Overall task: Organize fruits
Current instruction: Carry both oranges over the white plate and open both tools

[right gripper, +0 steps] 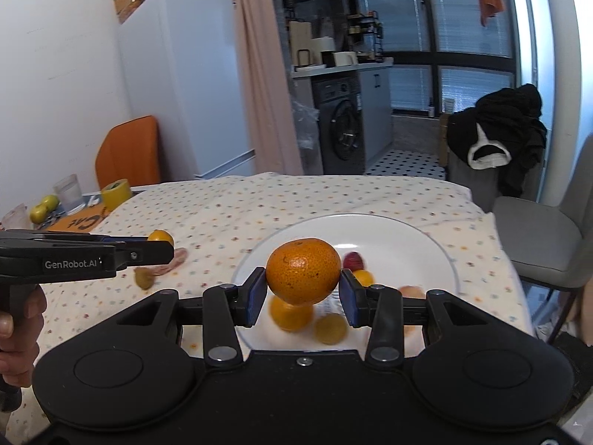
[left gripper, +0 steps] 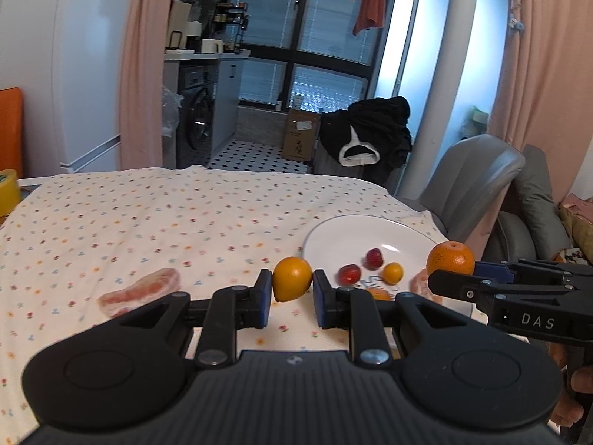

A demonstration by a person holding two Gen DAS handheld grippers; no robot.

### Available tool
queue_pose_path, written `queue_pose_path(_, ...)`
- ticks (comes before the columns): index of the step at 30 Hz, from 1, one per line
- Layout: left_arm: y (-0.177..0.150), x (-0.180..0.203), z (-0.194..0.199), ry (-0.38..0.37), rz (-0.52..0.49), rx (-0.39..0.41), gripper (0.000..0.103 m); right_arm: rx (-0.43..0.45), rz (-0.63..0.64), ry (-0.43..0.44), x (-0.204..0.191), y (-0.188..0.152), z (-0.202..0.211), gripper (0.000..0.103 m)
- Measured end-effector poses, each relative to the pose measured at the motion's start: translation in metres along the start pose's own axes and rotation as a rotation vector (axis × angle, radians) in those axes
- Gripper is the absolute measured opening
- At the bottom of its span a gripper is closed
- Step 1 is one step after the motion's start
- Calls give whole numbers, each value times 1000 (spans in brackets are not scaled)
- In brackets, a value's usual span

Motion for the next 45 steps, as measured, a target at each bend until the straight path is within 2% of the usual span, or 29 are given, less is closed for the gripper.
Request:
queue_pose_path(17,0,39,-34,-74,-46,-43,22,-24,-48,-65,43,-12,5,41)
queue_pose_path(26,-1,42,-49,-79,-34,-67,23,-35,-47,-43,46,-15,1,39)
queue_pose_path(35,-2,34,-46,-69,-26,-74,27,-50,-47,-23,43,-19,-3,39)
queue_pose_path(40,-3,29,-37,-49,-40,-75,36,-52,-47,-11,37,-19,-3,40)
queue_pose_path(45,-4,18,-24,-25,-31,-62,51,-47,-37,15,25,-18,-3,42)
Point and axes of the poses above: each gripper's, at about its wrist camera, not at the fingertips, and z roughly against the way its jaws point, x to its right, y to its top, the point moved 3 cm from there along -z, roughly the way its jaws point, and after that the axes turned 7 degrees about -z, right-handed, at the moved point
